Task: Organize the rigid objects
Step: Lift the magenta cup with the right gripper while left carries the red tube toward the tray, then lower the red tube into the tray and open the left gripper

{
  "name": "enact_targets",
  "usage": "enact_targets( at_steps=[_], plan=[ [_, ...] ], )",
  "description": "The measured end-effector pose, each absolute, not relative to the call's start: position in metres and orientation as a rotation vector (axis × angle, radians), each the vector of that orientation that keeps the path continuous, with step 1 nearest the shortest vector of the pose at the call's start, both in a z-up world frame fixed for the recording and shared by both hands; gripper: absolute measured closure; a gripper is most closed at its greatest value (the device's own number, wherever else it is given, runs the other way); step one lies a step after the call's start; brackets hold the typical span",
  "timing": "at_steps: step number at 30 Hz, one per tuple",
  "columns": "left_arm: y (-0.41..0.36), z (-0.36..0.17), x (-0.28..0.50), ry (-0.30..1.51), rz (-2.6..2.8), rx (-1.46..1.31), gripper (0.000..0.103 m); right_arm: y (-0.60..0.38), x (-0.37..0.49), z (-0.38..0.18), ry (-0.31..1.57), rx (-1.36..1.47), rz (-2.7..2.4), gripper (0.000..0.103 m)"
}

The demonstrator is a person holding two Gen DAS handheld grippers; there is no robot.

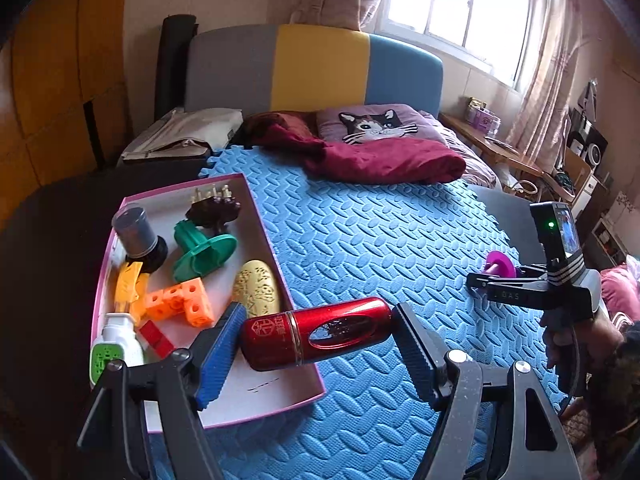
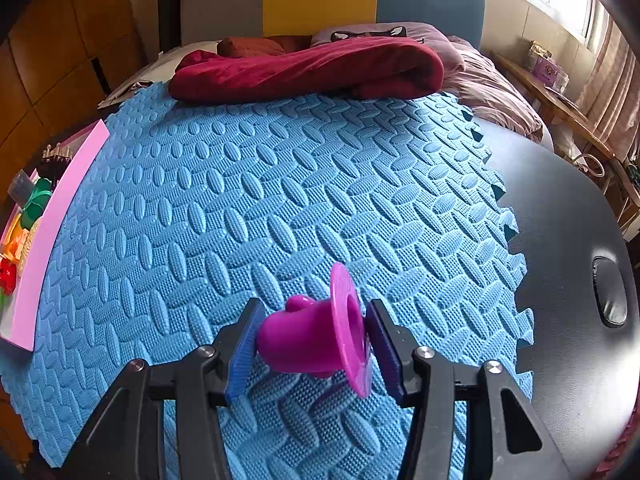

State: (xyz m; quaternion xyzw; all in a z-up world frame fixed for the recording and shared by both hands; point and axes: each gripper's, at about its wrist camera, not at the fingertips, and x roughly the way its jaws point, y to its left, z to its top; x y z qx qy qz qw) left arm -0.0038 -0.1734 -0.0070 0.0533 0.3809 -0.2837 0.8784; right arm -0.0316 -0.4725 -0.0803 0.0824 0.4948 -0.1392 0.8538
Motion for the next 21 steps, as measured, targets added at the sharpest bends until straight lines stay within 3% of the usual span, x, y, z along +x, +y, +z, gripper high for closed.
enact_targets(
  at_steps=[16,21],
  plan=[
    [-0.051,-0.024,0.029,0.875,-0.455,-0.112,0.028,-0.472,-0.031,-0.08,1.039,0.157,-0.287,0.05],
    [-0.061,-0.034,0.03,0.919,-0.511,-0.128,0.028,-0.472,-0.031,-0.08,1.039,0.157,-0.288,0.05]
  ],
)
